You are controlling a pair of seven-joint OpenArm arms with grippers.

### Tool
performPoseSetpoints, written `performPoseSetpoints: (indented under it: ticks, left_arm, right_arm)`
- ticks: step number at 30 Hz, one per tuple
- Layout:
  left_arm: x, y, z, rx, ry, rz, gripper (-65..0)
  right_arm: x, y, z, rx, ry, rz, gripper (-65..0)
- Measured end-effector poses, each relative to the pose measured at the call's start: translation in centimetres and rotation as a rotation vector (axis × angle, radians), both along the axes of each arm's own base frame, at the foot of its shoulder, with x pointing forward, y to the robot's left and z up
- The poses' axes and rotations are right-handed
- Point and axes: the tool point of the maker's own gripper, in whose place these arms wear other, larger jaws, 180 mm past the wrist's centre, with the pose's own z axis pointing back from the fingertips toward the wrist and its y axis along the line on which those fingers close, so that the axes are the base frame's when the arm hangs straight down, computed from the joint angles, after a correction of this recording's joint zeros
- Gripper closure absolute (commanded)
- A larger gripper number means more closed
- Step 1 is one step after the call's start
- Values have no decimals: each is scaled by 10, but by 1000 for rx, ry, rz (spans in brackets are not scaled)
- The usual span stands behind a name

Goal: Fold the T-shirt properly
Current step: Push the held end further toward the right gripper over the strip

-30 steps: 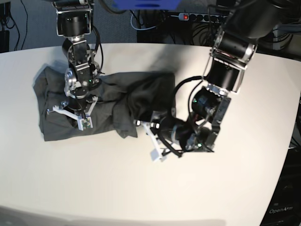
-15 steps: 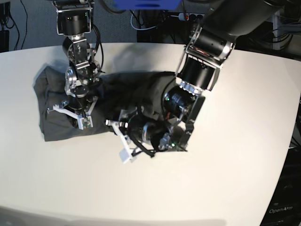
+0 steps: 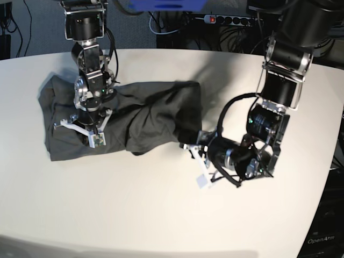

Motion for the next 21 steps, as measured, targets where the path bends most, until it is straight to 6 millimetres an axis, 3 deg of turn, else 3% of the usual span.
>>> performPoseSetpoints:
  ticks: [5,15,21]
  left_arm:
    - [-1,-6,-1,2,-3,-7,-19]
    - [0,-26,-25,187,-74,-33,-19]
    - [1,-38,-25,224,-102,-49,-19]
  right_arm:
    - [0,0,0,0,0,0,-1]
    - [0,1,0,0,-3,2,-1]
    - [1,1,1,1,-5,4,-1]
